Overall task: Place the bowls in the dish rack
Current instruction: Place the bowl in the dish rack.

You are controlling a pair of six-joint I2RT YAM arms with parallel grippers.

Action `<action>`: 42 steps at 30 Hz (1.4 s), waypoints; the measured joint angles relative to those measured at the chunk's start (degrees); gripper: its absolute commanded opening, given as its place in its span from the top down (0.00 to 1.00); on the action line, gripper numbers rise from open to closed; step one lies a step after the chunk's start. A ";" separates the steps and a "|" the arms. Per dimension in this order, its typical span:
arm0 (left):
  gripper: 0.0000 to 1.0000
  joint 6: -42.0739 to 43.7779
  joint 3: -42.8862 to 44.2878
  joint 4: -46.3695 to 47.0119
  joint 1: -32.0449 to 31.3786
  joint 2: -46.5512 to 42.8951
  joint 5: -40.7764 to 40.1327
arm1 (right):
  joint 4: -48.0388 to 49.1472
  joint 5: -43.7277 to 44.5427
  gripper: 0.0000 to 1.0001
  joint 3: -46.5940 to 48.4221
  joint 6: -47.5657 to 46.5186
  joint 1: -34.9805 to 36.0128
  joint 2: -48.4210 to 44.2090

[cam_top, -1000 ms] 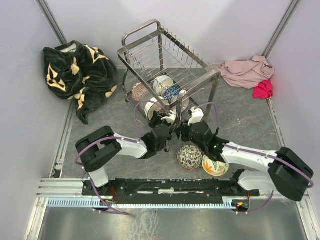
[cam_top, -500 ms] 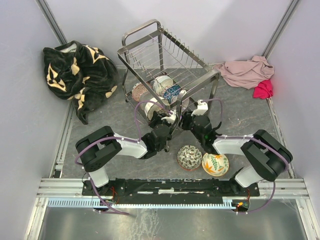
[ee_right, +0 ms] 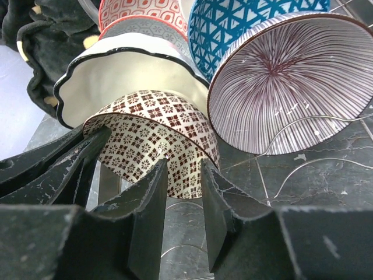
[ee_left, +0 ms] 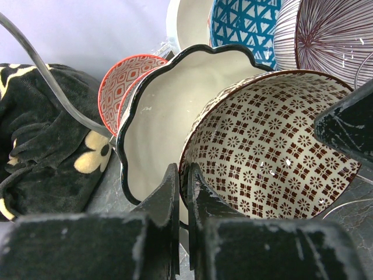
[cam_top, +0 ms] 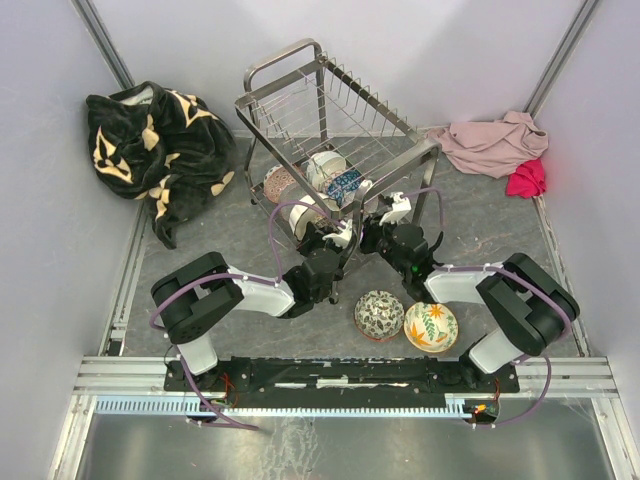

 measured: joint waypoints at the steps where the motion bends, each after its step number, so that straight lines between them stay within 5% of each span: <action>1: 0.97 0.00 0.00 0.00 0.00 0.00 0.00 | 0.04 -0.50 0.64 0.09 -0.07 0.00 0.20; 42: 0.97 0.15 -0.04 0.04 0.00 0.02 0.00 | -9.40 3.30 0.71 6.45 -9.70 0.00 1.55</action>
